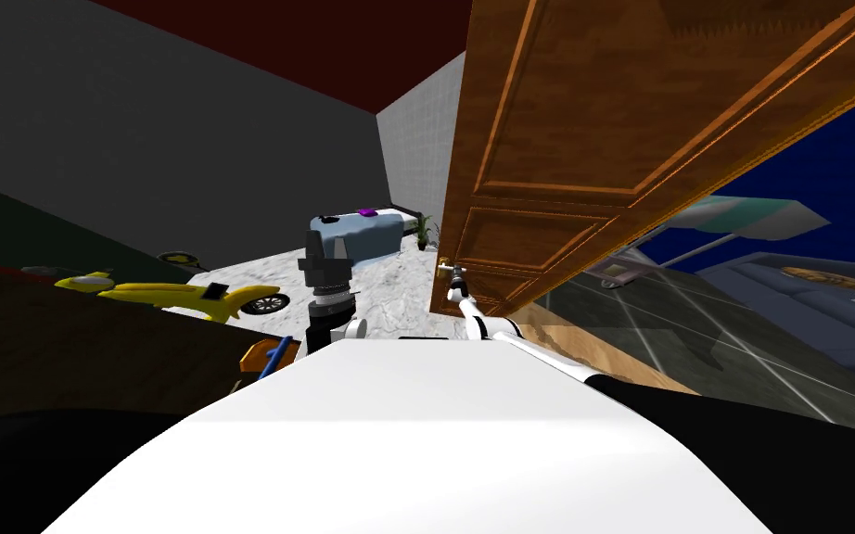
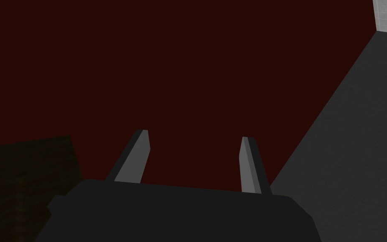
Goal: Push the door open
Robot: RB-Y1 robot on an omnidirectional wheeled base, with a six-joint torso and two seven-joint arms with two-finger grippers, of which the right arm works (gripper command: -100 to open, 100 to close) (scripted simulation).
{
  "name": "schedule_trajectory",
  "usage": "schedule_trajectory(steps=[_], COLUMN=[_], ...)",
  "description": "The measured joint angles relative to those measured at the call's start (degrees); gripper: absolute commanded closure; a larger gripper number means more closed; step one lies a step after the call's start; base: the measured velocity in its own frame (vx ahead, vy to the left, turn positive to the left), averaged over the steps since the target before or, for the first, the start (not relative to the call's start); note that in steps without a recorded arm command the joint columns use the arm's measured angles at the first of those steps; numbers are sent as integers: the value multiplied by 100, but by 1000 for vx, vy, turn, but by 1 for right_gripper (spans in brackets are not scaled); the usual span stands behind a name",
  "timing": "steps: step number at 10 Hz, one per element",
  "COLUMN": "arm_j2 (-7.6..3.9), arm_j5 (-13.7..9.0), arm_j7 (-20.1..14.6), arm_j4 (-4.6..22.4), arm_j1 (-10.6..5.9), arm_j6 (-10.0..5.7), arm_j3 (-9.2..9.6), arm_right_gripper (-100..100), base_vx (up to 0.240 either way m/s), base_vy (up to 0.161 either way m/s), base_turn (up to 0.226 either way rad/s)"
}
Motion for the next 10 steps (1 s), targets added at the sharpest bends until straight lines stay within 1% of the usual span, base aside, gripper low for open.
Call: schedule_trajectory(steps=[1, 2, 3, 4, 5, 6, 7, 8, 9, 10], arm_j2=[16, 52, 43, 43, 57, 88, 179, 214, 200, 160], arm_j5=[-65, -127, -160, -164, -162, -156, -194, -239, -248, -274], arm_j7=[84, 171, 208, 215, 223, 246, 320, 375, 384, 424], arm_j4=[177, 266, 394, 353, 247, 78, -45, 46, 65, 78], arm_j1=[-104, -149, -222, -205, -162, -84, -16, -48, -40, -34], arm_j6=[-86, -149, -226, -231, -181, -94, -38, -79, -97, -57], arm_j3=[-91, -182, -230, -236, -234, -230, -290, -357, -374, -417], arm_right_gripper=[100, 100, 100, 100, 100, 100, 100, 100, 100, 100], base_vx=[173, 112, 40, -1, -15, 59, 111, 41, 80, 129], base_vy=[90, 52, 4, -13, -10, 84, 155, 59, -45, -64], base_turn=[-71, -25, 12, 17, 13, -60, -109, -68, -17, 20])
